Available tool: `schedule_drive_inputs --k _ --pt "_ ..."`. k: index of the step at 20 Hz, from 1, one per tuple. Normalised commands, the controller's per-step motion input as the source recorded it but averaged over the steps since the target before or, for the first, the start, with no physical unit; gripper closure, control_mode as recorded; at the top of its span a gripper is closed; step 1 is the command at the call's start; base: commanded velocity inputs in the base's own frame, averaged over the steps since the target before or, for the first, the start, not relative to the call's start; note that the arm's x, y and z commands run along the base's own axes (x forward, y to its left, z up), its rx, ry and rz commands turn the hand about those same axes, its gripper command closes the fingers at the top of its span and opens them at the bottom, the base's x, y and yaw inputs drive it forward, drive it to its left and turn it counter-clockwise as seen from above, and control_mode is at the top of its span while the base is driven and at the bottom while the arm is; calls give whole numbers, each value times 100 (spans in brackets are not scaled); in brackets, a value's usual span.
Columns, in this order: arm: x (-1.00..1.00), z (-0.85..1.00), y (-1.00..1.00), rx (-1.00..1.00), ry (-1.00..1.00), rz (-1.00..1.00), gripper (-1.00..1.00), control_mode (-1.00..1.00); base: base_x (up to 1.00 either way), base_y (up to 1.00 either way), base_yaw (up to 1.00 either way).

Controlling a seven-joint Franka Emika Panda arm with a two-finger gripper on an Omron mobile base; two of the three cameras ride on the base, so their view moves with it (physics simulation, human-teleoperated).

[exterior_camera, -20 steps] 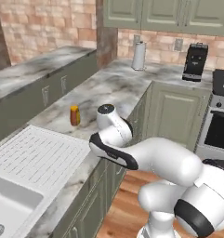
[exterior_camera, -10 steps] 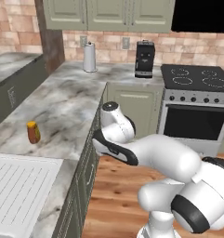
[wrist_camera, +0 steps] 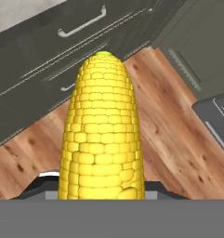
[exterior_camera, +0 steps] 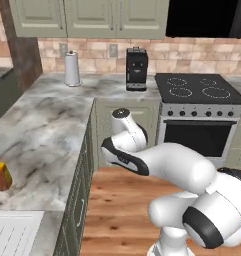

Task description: Turn on the sink faucet. Then move the corn from the counter to the sink. Turn off the sink. Move the vegetable from the sink to the pot next to the stove. Finally move the pot to the rear left burner.

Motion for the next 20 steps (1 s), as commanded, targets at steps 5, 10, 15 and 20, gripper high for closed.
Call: schedule_drive_inputs --k 5,10,15,20 --pt "0 0 0 0 0 0 100 100 69 -51 -16" --pt "0 0 0 0 0 0 100 100 59 -75 -11" --pt "0 0 0 0 0 0 100 100 52 -84 -8" --pt "0 0 0 0 0 0 100 100 55 -81 -7"
